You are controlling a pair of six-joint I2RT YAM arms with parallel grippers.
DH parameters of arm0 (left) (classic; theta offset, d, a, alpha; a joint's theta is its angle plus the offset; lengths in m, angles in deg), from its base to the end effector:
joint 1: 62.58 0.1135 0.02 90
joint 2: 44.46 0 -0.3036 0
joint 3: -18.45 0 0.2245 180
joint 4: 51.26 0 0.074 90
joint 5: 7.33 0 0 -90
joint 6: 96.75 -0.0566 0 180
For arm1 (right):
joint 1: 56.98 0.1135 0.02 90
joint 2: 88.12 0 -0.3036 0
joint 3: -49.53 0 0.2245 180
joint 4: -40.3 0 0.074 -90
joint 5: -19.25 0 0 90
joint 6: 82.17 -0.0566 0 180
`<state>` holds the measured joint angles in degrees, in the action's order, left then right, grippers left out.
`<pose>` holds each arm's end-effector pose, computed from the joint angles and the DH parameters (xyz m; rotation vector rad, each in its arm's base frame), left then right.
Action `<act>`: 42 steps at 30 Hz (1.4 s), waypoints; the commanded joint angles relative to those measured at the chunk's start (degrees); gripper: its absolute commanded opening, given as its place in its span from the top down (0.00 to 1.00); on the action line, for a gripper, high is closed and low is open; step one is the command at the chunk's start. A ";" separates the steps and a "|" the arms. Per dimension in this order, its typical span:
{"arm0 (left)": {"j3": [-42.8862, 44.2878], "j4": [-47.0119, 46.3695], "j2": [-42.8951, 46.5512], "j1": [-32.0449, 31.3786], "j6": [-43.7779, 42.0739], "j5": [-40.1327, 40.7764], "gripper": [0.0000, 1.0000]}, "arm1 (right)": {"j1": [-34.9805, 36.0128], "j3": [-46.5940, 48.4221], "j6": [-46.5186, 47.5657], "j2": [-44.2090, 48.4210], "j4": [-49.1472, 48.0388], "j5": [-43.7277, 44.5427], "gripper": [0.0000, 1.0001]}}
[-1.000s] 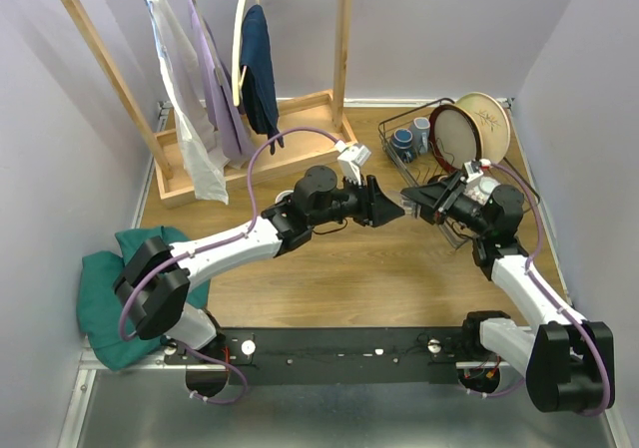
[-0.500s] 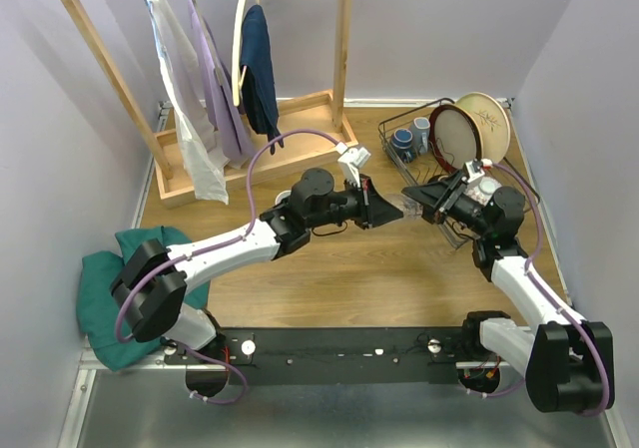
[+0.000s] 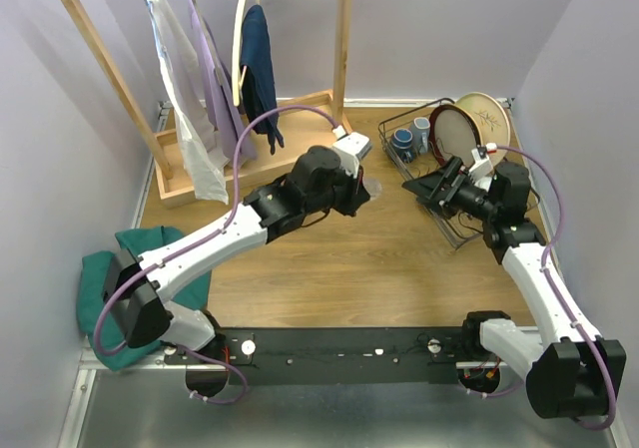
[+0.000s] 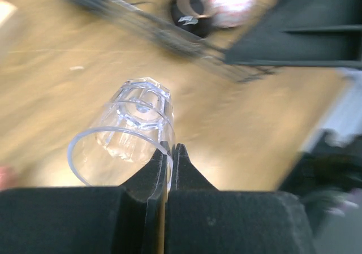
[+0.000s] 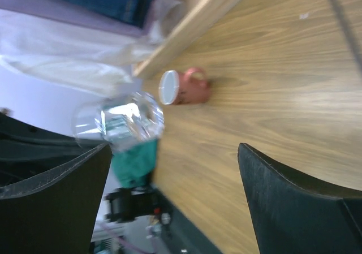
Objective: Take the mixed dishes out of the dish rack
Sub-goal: Place the cup at the center of the board.
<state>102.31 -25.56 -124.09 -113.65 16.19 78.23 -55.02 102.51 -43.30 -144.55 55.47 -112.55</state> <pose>0.1918 -0.2444 0.3810 0.5535 1.9855 -0.9087 0.1849 0.0441 0.3159 0.3262 2.0037 1.2973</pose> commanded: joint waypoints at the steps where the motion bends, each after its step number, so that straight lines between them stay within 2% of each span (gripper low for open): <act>1: 10.55 22.47 -7.61 1.23 -10.63 12.52 1.00 | 0.24 5.94 16.23 1.31 20.11 11.11 0.00; 5: 19.33 33.90 -15.36 2.02 -12.48 14.64 1.00 | 0.24 6.65 18.52 1.75 22.92 13.85 0.00; 11: 26.20 42.08 -26.44 3.08 -13.18 14.03 1.00 | 0.33 7.61 20.81 1.85 25.74 14.82 0.00; 25: 32.19 46.84 -37.96 6.51 -13.27 17.89 0.99 | 0.24 7.26 22.75 1.05 28.11 14.64 0.00; 32: 34.03 48.51 -40.68 6.68 -13.71 19.65 0.83 | 0.24 7.53 23.27 0.70 28.81 15.17 0.00; 33: 34.91 48.69 -40.86 6.68 -13.71 19.74 0.76 | 0.24 7.44 23.36 1.05 28.99 15.34 0.00; 35: 35.70 49.13 -41.13 6.68 -13.89 19.83 0.73 | 0.24 7.26 23.62 1.58 29.25 16.05 0.00; 42: 37.03 48.52 -37.97 6.68 -11.69 18.69 0.42 | 0.24 8.58 25.82 2.55 31.97 17.37 0.00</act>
<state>138.22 22.68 -165.03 -106.85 3.09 96.21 -55.02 108.08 -20.11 -143.26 84.08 -97.49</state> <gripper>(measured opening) 0.470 0.997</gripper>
